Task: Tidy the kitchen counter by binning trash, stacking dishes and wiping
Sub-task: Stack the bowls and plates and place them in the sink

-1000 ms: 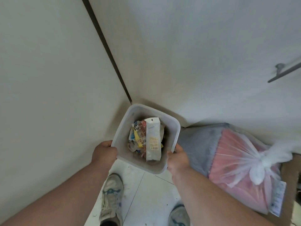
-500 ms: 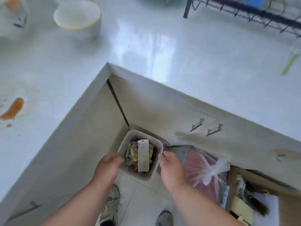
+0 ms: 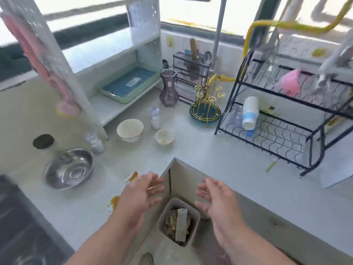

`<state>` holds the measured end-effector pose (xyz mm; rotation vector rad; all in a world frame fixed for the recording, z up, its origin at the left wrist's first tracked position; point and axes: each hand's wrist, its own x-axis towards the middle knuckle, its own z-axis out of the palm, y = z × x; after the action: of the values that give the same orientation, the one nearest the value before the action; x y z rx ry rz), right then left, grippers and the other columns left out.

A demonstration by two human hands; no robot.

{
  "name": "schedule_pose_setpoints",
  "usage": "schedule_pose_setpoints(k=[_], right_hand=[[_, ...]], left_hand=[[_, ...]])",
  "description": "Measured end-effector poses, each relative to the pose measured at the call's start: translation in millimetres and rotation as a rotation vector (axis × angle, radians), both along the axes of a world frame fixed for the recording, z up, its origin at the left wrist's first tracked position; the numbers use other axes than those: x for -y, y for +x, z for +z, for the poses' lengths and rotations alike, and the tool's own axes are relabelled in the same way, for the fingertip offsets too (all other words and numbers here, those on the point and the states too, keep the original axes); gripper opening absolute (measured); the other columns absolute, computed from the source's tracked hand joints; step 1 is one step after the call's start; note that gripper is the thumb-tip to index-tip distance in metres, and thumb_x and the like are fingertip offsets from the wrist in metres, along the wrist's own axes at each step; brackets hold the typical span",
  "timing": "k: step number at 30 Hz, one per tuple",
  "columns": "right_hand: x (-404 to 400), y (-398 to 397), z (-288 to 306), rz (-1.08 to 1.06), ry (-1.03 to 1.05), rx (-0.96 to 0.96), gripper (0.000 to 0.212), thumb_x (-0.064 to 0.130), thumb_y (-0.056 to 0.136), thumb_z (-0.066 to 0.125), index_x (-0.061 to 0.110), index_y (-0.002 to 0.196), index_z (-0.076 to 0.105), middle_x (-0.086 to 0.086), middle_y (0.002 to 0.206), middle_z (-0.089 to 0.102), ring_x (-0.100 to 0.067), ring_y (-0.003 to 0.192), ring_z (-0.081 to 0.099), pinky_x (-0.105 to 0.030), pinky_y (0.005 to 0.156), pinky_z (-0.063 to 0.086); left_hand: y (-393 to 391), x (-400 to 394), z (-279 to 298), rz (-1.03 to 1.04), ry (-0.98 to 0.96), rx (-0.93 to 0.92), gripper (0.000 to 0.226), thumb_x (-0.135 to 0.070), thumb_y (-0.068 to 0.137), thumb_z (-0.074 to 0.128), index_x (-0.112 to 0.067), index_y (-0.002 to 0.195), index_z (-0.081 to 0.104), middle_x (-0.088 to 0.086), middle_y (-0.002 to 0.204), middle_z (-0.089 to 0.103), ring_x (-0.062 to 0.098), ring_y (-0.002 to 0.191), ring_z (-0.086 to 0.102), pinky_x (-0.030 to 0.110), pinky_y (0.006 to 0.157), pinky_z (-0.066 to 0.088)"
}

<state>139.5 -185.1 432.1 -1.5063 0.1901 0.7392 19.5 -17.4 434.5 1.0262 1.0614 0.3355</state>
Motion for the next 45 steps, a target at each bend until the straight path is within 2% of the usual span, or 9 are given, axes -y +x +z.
schedule_pose_setpoints(k=[9,18,23,26,29,32,35,40,45], right_hand=[[-49,-1,55,-0.013,0.077,0.020,0.021,0.026,0.107,0.061,0.007,0.114,0.069,-0.022,0.119,0.071,-0.031,0.102,0.071,-0.060,0.097,0.058],[-119,6,38,-0.013,0.005,0.014,0.019,0.027,0.106,0.063,0.010,0.112,0.069,-0.013,0.109,0.073,-0.027,0.099,0.070,-0.054,0.091,0.061],[-148,7,21,-0.054,-0.056,-0.036,0.019,0.028,0.106,0.064,0.012,0.115,0.068,-0.012,0.111,0.072,-0.028,0.101,0.070,-0.050,0.088,0.061],[-163,5,11,-0.052,-0.109,-0.043,0.019,0.028,0.106,0.064,0.012,0.115,0.068,-0.012,0.112,0.071,-0.028,0.101,0.069,-0.049,0.088,0.061],[-175,11,2,-0.052,-0.168,-0.031,0.017,0.027,0.105,0.066,0.012,0.114,0.069,-0.012,0.115,0.071,-0.028,0.102,0.070,-0.047,0.086,0.060],[-185,24,-7,-0.027,-0.244,0.005,0.019,0.027,0.102,0.071,0.016,0.117,0.068,-0.009,0.120,0.070,-0.025,0.107,0.070,-0.044,0.085,0.062],[-199,41,-12,0.006,-0.278,0.035,0.028,0.027,0.098,0.076,0.017,0.122,0.065,-0.008,0.123,0.067,-0.025,0.109,0.068,-0.045,0.088,0.062],[-238,80,-33,0.169,-0.463,0.238,0.072,0.039,0.083,0.088,0.022,0.144,0.054,-0.005,0.136,0.057,-0.025,0.117,0.064,-0.052,0.105,0.057],[-278,107,-51,0.473,-0.770,0.535,0.098,0.050,0.078,0.088,0.024,0.159,0.040,-0.010,0.154,0.040,-0.033,0.140,0.048,-0.046,0.113,0.048]], left_hand=[[-34,-59,41,0.123,0.041,0.067,0.028,-0.032,0.110,0.056,-0.010,0.119,0.071,0.016,0.121,0.078,0.033,0.106,0.073,0.047,0.088,0.058],[-13,-142,16,0.094,0.027,-0.007,0.019,-0.026,0.109,0.062,-0.008,0.116,0.062,0.014,0.129,0.066,0.031,0.113,0.068,0.054,0.100,0.059],[31,-209,-27,0.197,-0.127,-0.061,0.028,-0.023,0.111,0.059,-0.005,0.130,0.053,0.019,0.143,0.055,0.033,0.113,0.064,0.050,0.089,0.060],[58,-242,-50,0.200,-0.151,-0.083,0.047,-0.029,0.108,0.064,-0.006,0.147,0.050,0.015,0.123,0.057,0.032,0.103,0.065,0.047,0.080,0.063],[82,-263,-67,0.152,-0.082,-0.102,0.057,-0.029,0.110,0.059,-0.018,0.161,0.037,0.003,0.099,0.050,0.036,0.099,0.062,0.054,0.090,0.063],[97,-277,-85,0.167,-0.072,-0.111,0.056,-0.024,0.112,0.051,-0.026,0.165,0.034,0.008,0.115,0.056,0.036,0.094,0.063,0.057,0.093,0.063],[106,-286,-102,0.228,-0.080,-0.076,0.048,-0.018,0.110,0.047,-0.027,0.158,0.045,0.017,0.140,0.057,0.036,0.088,0.068,0.055,0.082,0.065],[106,-286,-107,0.273,-0.083,-0.049,0.045,-0.009,0.106,0.047,-0.026,0.147,0.055,0.018,0.139,0.060,0.046,0.117,0.068,0.044,0.067,0.063],[83,-267,-109,0.226,-0.078,-0.014,0.039,-0.008,0.110,0.044,-0.024,0.144,0.055,0.016,0.126,0.066,0.034,0.096,0.070,0.052,0.082,0.064]])
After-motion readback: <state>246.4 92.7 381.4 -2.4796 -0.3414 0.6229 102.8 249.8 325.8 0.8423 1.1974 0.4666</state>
